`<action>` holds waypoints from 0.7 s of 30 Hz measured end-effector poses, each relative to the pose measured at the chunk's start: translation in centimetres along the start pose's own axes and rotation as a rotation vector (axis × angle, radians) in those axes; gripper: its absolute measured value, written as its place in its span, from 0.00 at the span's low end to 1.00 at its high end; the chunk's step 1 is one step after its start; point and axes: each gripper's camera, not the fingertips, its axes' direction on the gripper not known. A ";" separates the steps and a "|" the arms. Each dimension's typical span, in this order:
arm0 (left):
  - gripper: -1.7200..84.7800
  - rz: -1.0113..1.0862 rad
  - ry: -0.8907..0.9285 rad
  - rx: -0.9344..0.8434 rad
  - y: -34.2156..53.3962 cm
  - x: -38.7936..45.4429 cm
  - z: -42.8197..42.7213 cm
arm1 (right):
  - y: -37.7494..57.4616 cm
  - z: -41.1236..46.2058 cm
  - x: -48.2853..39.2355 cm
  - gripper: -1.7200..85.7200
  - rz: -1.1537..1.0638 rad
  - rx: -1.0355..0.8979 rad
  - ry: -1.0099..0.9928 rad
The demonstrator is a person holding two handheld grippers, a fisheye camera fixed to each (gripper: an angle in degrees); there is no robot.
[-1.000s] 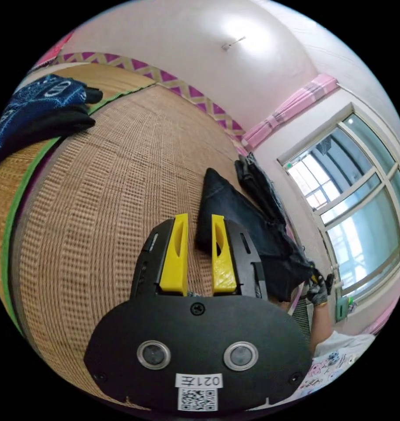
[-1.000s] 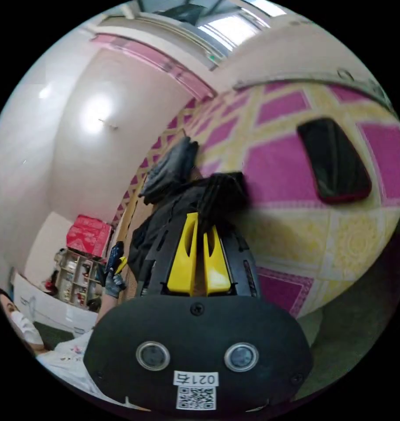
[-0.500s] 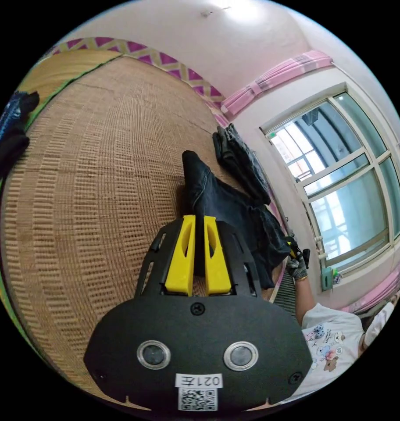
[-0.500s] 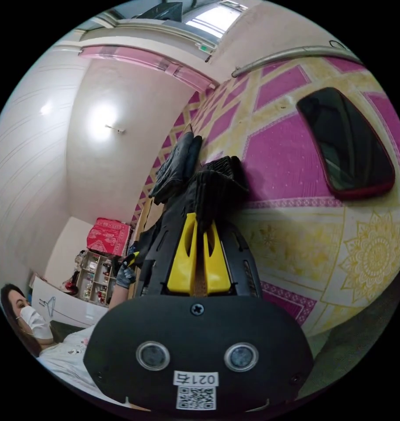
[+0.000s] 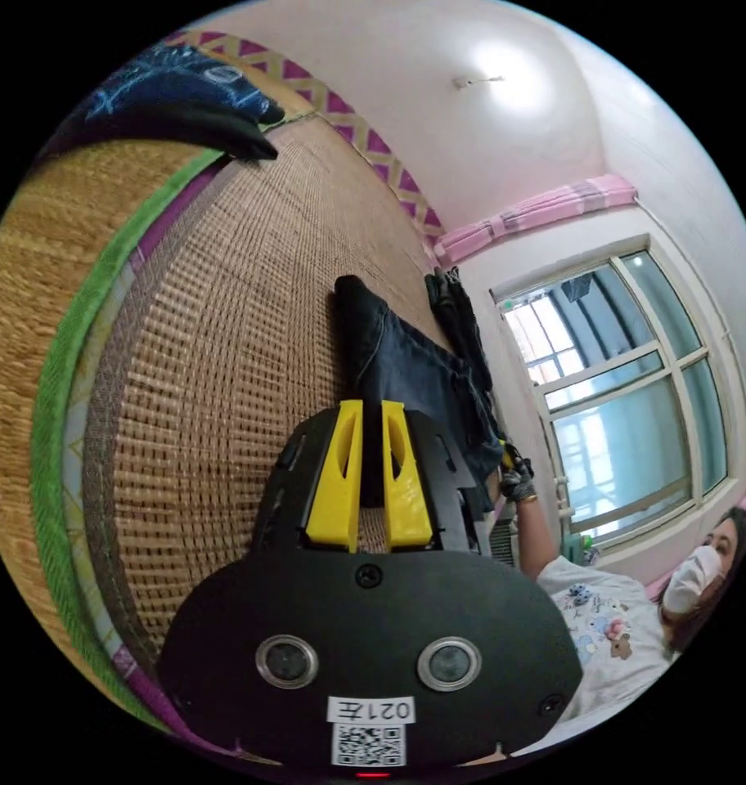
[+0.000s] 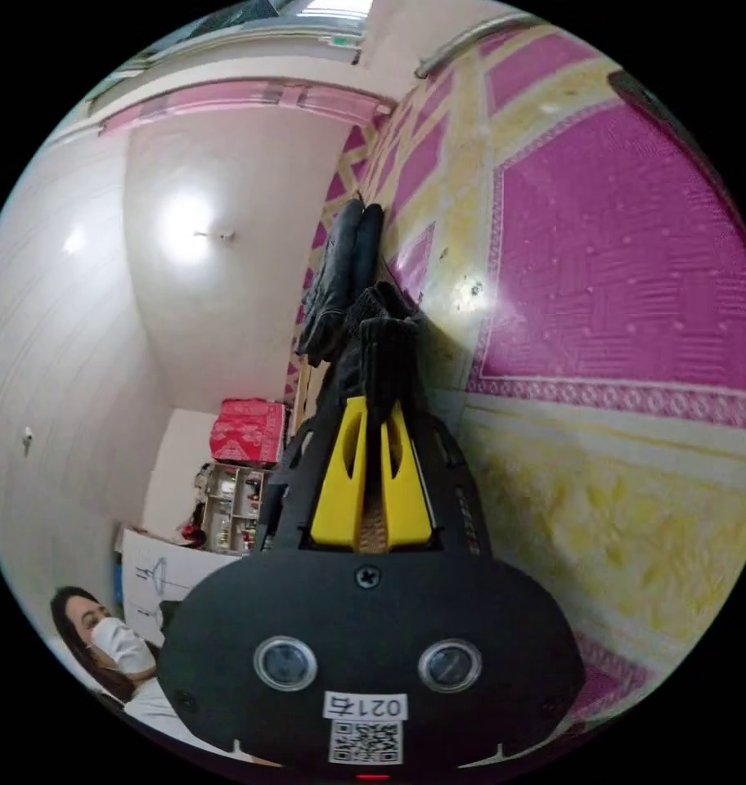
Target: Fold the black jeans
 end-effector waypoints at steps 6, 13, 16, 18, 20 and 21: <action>0.03 0.266 -0.132 0.101 0.8 7.3 -2.9 | 2.6 -0.5 -9.7 0.10 -0.422 0.146 0.377; 0.09 0.523 -0.107 -0.154 1.9 16.2 7.4 | -0.2 10.8 -9.9 0.09 -0.598 -0.212 0.612; 0.10 0.626 -0.109 -0.180 3.1 18.8 10.6 | -0.7 9.9 -9.0 0.07 -0.514 -0.192 0.534; 0.11 0.697 -0.123 -0.194 3.7 20.4 12.3 | -0.1 10.0 -9.0 0.06 -0.537 -0.166 0.544; 0.12 0.754 -0.149 -0.220 4.4 22.1 14.3 | -0.1 10.1 -9.2 0.06 -0.533 -0.168 0.541; 0.13 0.768 -0.159 -0.229 4.6 22.5 14.8 | -0.1 10.3 -9.3 0.05 -0.530 -0.168 0.536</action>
